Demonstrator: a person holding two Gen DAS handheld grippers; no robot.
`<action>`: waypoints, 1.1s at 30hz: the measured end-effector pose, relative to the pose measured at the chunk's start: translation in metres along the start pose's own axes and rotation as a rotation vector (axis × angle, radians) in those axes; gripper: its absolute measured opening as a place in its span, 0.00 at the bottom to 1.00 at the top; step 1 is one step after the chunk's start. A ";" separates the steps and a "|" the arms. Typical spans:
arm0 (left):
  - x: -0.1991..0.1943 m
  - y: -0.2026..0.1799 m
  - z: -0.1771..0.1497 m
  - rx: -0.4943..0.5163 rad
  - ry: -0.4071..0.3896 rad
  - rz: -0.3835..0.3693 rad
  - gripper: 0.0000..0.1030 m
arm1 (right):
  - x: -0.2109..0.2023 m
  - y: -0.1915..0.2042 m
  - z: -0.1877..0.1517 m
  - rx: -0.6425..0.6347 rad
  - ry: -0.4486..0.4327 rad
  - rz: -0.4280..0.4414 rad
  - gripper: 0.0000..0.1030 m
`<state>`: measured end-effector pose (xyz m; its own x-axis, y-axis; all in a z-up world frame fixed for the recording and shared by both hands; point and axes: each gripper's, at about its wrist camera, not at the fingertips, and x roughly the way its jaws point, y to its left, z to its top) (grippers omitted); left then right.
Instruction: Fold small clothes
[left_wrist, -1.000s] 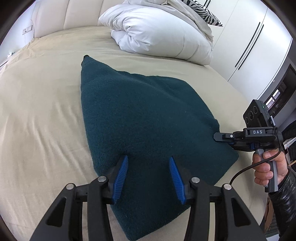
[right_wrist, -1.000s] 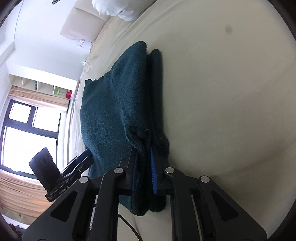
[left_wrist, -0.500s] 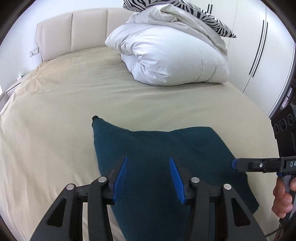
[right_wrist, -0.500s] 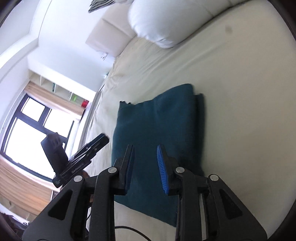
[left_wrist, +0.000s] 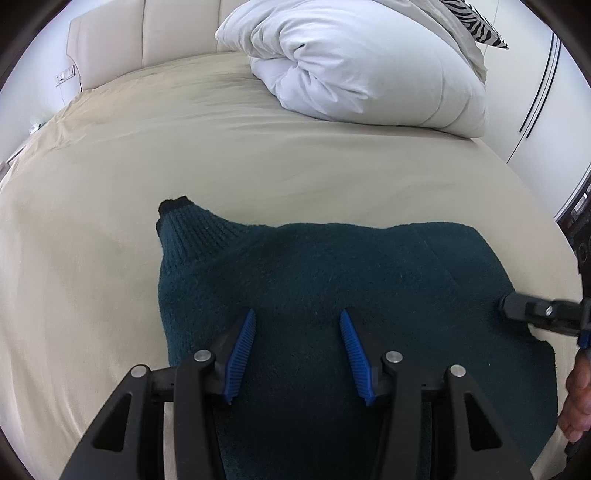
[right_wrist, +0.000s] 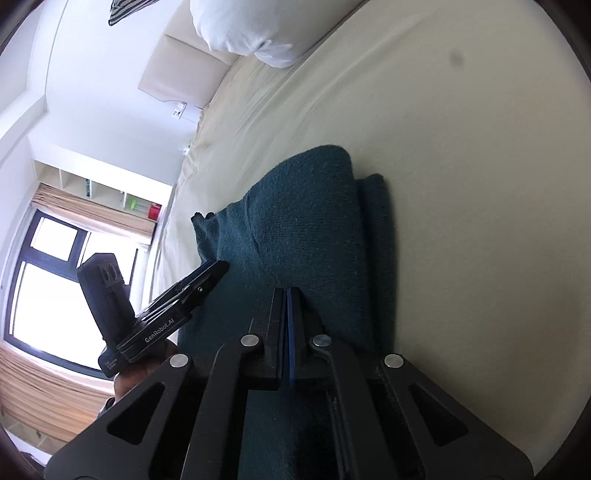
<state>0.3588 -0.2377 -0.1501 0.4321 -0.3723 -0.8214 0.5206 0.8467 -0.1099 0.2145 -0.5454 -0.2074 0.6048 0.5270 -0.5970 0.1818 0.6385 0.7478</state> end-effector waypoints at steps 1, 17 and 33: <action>0.000 -0.002 -0.001 0.007 -0.004 0.009 0.51 | -0.008 0.012 0.002 -0.032 -0.016 -0.026 0.09; -0.005 -0.004 -0.003 0.032 -0.038 0.022 0.50 | 0.021 0.014 0.035 0.074 -0.088 -0.023 0.08; -0.083 0.000 -0.041 0.003 -0.127 0.051 0.50 | -0.047 0.025 -0.110 0.004 -0.021 0.073 0.14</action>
<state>0.2927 -0.1918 -0.1051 0.5480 -0.3741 -0.7482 0.4973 0.8649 -0.0682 0.1050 -0.4925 -0.1926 0.6326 0.5602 -0.5348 0.1399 0.5964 0.7904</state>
